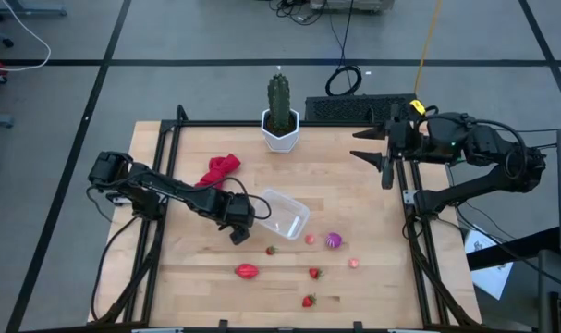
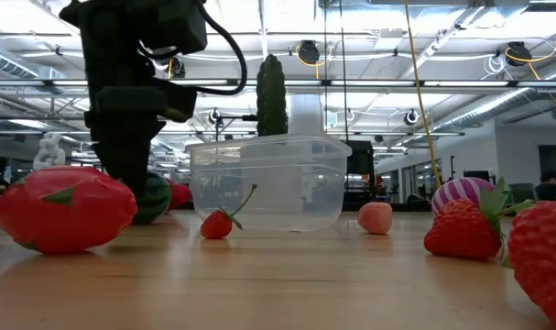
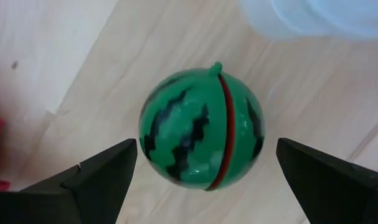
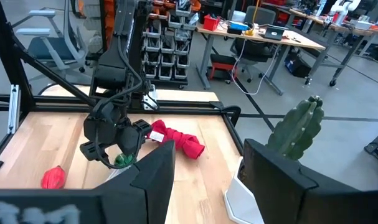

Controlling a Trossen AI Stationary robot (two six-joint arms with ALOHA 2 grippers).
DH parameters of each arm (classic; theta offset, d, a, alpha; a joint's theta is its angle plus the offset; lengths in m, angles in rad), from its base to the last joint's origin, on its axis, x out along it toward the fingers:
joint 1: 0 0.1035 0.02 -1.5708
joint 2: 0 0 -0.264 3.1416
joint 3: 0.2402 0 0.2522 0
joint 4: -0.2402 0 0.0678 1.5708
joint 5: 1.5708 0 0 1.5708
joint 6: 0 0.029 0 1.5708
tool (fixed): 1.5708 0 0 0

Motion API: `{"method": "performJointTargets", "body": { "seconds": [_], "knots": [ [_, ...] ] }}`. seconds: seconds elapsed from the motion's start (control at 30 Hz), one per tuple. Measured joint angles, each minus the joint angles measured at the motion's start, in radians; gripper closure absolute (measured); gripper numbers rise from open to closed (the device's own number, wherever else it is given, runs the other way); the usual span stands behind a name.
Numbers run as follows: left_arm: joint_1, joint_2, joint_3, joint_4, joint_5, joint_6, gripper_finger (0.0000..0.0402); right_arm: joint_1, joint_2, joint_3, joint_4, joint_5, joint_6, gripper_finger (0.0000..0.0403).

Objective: Pick and placing Produce into tupperware
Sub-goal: Put the green watermelon into the transparent container

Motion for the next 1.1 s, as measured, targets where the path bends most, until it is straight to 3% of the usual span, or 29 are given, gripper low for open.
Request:
{"method": "performJointTargets", "body": {
  "seconds": [1.1],
  "knots": [
    [0.015,0.000,0.000,0.096,-0.080,0.063,0.0009,0.000,0.012,0.000,0.043,0.000,0.002,0.0220]
  ]
}}
